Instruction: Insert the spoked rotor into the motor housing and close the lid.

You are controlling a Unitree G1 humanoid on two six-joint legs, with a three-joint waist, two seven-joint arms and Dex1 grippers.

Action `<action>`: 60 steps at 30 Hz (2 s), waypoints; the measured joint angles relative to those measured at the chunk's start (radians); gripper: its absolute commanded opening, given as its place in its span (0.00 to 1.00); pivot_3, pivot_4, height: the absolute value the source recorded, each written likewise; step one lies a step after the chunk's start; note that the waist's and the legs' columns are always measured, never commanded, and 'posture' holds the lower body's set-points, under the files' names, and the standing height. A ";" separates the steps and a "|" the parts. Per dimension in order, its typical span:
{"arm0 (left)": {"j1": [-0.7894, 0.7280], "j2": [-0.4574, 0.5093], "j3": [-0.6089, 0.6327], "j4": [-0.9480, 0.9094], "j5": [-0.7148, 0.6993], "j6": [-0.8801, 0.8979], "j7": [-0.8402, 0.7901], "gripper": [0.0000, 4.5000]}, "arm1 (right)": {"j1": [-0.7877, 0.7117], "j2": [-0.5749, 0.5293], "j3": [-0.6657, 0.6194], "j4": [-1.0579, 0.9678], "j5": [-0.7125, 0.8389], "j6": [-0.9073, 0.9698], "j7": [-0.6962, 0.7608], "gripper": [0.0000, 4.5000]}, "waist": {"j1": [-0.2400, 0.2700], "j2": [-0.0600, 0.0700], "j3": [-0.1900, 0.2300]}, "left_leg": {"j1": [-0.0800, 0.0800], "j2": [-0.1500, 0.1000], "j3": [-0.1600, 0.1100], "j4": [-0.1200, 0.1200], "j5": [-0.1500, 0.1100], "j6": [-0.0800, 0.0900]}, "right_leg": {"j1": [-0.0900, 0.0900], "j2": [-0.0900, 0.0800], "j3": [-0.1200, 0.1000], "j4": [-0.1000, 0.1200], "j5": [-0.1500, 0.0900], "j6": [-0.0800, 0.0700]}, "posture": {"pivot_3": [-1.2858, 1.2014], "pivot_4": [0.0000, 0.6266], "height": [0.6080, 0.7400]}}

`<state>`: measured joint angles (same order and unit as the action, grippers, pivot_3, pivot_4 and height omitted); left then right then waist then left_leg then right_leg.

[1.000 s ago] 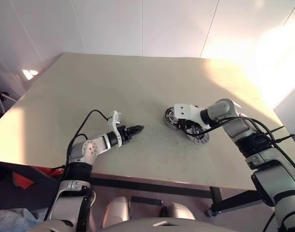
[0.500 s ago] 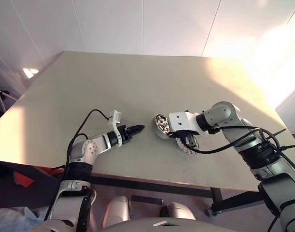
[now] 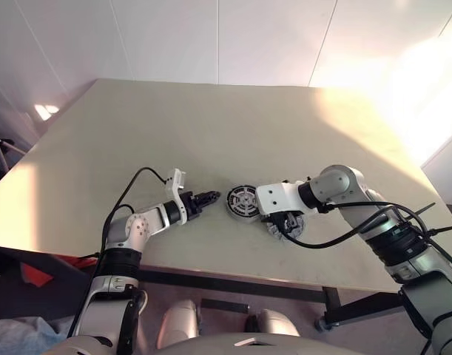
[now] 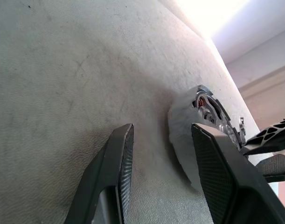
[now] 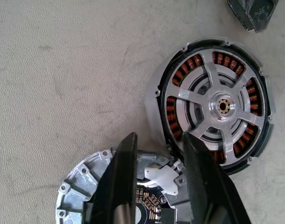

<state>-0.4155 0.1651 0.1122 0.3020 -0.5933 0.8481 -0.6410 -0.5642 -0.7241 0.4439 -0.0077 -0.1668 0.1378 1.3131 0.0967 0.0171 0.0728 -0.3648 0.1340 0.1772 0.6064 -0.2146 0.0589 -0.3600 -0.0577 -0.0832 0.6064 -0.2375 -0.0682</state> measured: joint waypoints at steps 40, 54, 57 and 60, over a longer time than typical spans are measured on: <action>-0.032 -0.003 -0.037 0.067 0.022 0.011 -0.047 0.47 | 0.552 0.218 -1.018 -0.155 0.864 1.473 -0.414 0.48 | 0.036 0.015 -0.012 | 0.018 -0.005 0.000 -0.018 -0.002 -0.004 | 0.019 -0.001 0.000 -0.022 -0.005 0.012 | 0.52 0.00 1.00; -0.022 0.006 -0.037 0.043 0.021 0.033 -0.051 0.47 | 0.575 0.254 -0.995 -0.177 0.938 1.453 -0.535 0.48 | 0.032 0.014 -0.015 | 0.023 -0.006 0.000 -0.030 -0.001 -0.005 | 0.024 -0.001 0.000 -0.032 -0.005 0.013 | 0.52 0.00 1.00; -0.018 0.007 -0.037 0.036 0.021 0.035 -0.051 0.47 | 0.591 0.249 -0.982 -0.186 0.950 1.434 -0.535 0.48 | 0.032 0.012 -0.015 | 0.023 -0.006 0.000 -0.031 -0.001 -0.005 | 0.024 -0.001 0.000 -0.033 -0.005 0.013 | 0.52 0.00 1.00; -0.011 0.007 -0.037 0.024 0.021 0.037 -0.051 0.47 | 0.596 0.246 -0.979 -0.190 0.959 1.433 -0.539 0.48 | 0.032 0.012 -0.016 | 0.023 -0.006 0.000 -0.032 -0.001 -0.005 | 0.024 -0.001 0.000 -0.033 -0.005 0.013 | 0.52 0.00 1.00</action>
<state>-0.4265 0.1718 0.0753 0.3263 -0.5722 0.8847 -0.6917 0.0315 -0.4782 -0.5354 -0.1978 0.7924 1.5709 0.7743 0.1284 0.0290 0.0570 -0.3417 0.1277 0.1770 0.5749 -0.2159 0.0538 -0.3359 -0.0583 -0.0832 0.5729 -0.2429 -0.0555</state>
